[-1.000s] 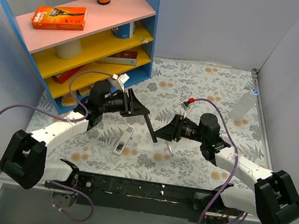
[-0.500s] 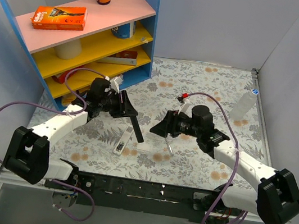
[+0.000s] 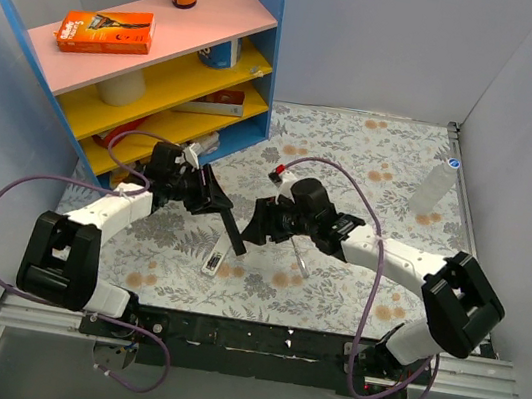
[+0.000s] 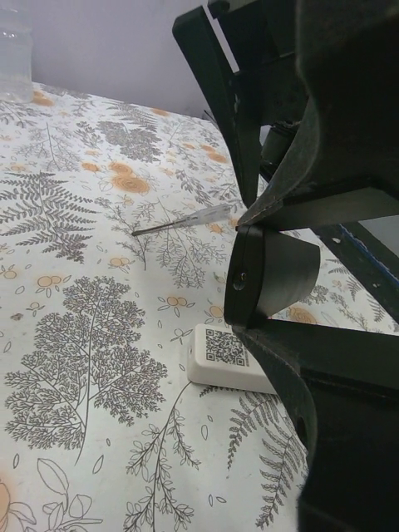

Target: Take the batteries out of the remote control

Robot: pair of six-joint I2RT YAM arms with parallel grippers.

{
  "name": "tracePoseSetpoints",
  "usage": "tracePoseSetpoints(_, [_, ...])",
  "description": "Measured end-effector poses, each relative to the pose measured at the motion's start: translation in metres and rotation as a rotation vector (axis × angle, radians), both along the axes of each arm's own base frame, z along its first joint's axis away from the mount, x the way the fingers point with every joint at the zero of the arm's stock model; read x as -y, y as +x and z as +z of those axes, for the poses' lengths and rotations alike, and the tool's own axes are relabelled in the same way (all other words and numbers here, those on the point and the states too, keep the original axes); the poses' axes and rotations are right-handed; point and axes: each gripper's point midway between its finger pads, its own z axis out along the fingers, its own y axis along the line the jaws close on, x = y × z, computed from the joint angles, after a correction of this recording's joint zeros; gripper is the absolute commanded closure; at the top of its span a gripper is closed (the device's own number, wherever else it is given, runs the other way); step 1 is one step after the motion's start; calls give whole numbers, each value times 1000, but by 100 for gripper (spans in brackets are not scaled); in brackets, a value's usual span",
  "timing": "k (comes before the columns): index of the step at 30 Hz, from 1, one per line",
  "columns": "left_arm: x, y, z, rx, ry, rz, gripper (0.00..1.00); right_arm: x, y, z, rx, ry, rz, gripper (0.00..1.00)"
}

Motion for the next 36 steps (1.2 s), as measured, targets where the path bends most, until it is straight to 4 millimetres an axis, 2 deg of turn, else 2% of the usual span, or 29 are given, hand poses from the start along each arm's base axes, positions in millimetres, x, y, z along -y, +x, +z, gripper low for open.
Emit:
tracePoseSetpoints(5, [-3,4,3,3,-23,17,100,-12,3,-14,-18,-40,-31,32])
tracePoseSetpoints(13, [0,-1,4,-16,-59,9,100,-33,1,-35,-46,-122,-58,38])
tracePoseSetpoints(16, [0,-3,7,-8,-68,7,100,-36,2,-40,-38,-158,-86,48])
tracePoseSetpoints(17, [0,-3,7,-6,-68,7,100,-36,2,-42,-34,-171,-95,55])
tracePoseSetpoints(19, [0,-2,8,-4,-66,8,100,-33,2,-45,-23,-198,-120,61])
tracePoseSetpoints(23, [-1,-2,6,-4,-58,16,100,-34,-4,-48,3,-228,-124,80])
tracePoseSetpoints(24, [-2,-1,5,-6,-54,19,100,-35,-6,-49,11,-231,-119,82])
tracePoseSetpoints(28, [-4,-4,1,-22,-40,22,100,-42,-18,-48,49,-232,-89,78])
tracePoseSetpoints(30, [-4,-7,-1,-35,-33,20,100,-40,-19,-51,55,-236,-89,73])
tracePoseSetpoints(36, [-4,-9,-3,-47,-29,22,100,-34,-18,-56,66,-247,-110,69])
